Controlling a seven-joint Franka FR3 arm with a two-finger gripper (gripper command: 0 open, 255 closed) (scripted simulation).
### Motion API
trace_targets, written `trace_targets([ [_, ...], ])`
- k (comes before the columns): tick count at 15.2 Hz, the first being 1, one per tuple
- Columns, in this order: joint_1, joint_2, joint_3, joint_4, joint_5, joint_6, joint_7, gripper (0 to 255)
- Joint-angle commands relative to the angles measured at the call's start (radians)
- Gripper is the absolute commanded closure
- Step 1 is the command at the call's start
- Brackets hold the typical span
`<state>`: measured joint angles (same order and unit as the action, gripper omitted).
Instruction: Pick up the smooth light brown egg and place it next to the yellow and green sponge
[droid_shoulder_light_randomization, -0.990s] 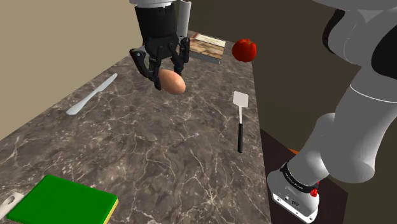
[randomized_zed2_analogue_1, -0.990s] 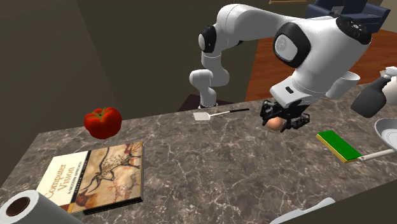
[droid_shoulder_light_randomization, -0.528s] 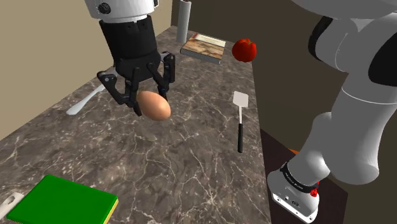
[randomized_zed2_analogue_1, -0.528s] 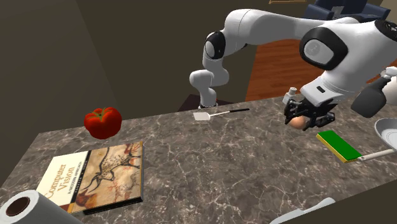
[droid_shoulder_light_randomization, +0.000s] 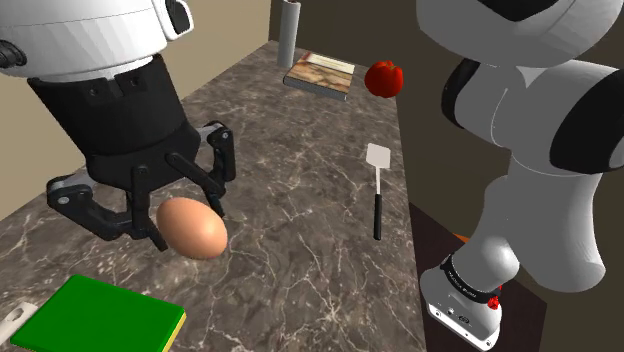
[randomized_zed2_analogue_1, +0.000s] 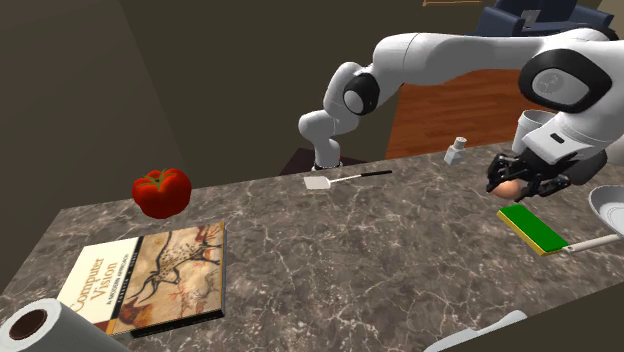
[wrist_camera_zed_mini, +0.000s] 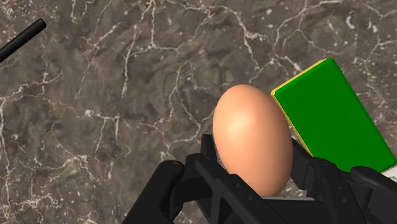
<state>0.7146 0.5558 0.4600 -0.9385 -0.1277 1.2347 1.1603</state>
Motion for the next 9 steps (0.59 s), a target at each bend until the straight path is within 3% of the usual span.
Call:
trace_targets([
  [1, 0.029, 0.028, 0.002, 0.03, -0.007, -0.001, 0.025, 255],
  [9, -0.016, -0.031, 0.006, -0.179, 0.014, 0.147, 0.017, 255],
])
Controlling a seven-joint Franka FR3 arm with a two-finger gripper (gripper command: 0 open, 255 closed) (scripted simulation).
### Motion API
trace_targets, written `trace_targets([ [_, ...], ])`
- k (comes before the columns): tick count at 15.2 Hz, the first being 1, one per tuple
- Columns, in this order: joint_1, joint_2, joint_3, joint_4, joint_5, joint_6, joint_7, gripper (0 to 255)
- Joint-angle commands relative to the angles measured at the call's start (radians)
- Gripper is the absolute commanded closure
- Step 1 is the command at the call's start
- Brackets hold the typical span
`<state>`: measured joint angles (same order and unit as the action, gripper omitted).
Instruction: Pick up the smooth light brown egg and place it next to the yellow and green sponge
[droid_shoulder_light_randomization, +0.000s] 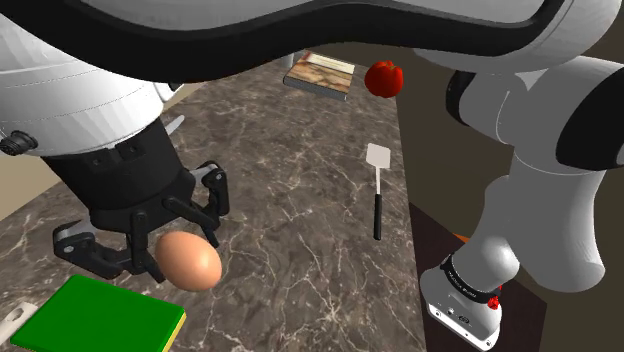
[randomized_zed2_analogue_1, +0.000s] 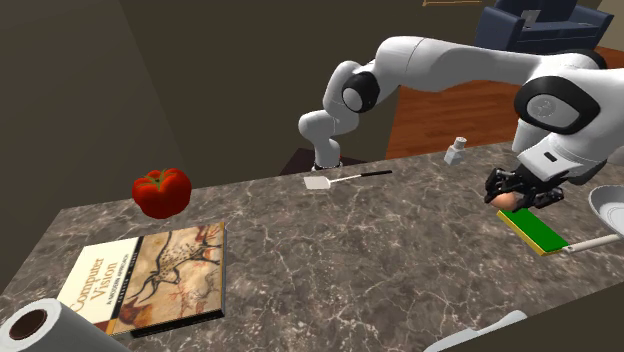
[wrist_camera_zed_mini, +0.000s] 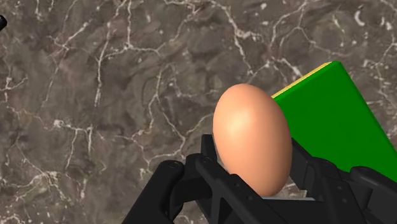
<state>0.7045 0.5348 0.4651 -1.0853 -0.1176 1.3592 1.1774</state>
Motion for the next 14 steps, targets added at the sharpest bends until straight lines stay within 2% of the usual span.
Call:
trace_targets([
  [1, -0.009, -0.014, 0.001, -0.053, 0.005, 0.039, -0.001, 255],
  [7, -0.026, -0.03, 0.0, -0.156, 0.01, 0.126, -0.005, 255],
  [14, -0.026, -0.03, 0.0, -0.156, 0.01, 0.126, -0.005, 255],
])
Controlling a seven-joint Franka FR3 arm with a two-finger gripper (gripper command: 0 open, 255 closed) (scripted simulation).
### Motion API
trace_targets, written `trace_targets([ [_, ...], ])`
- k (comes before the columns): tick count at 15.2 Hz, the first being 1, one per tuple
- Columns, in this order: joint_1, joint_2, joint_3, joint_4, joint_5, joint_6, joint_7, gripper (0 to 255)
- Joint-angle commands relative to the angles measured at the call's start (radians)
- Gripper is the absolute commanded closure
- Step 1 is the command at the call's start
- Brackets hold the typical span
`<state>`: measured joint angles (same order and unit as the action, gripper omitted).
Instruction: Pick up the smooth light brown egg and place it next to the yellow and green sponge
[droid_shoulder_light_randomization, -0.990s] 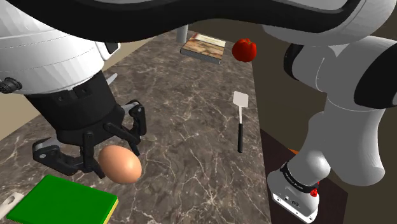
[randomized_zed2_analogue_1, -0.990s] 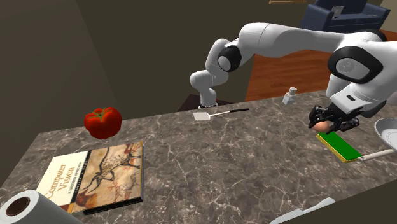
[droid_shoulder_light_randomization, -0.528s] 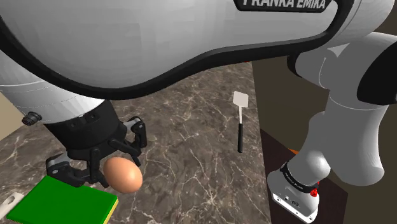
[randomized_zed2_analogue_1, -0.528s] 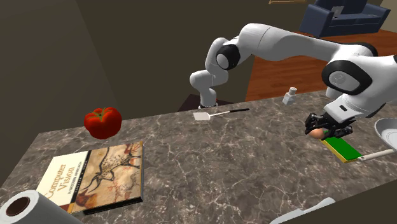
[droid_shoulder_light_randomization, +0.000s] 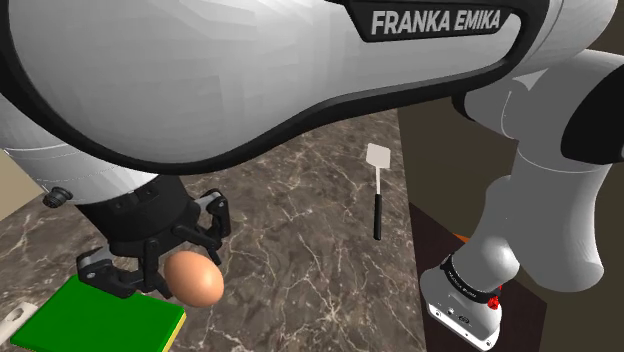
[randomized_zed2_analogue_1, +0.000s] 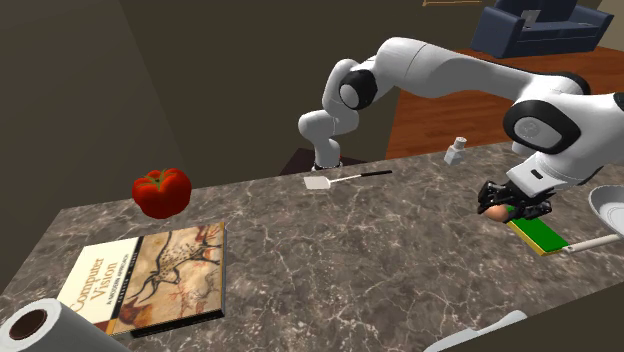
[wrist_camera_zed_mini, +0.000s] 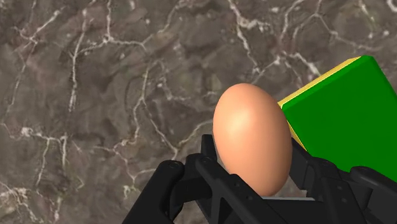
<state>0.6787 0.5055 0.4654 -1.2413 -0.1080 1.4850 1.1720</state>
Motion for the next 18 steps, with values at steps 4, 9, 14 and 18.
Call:
trace_targets([
  [4, 0.0, 0.0, 0.0, 0.0, 0.0, 0.0, 0.0, 0],
  [9, 0.039, 0.068, -0.005, 0.209, -0.023, -0.14, 0.004, 0],
  [14, 0.055, 0.094, -0.009, 0.28, -0.031, -0.184, 0.004, 0],
  [18, 0.055, 0.095, -0.009, 0.28, -0.031, -0.184, 0.004, 0],
])
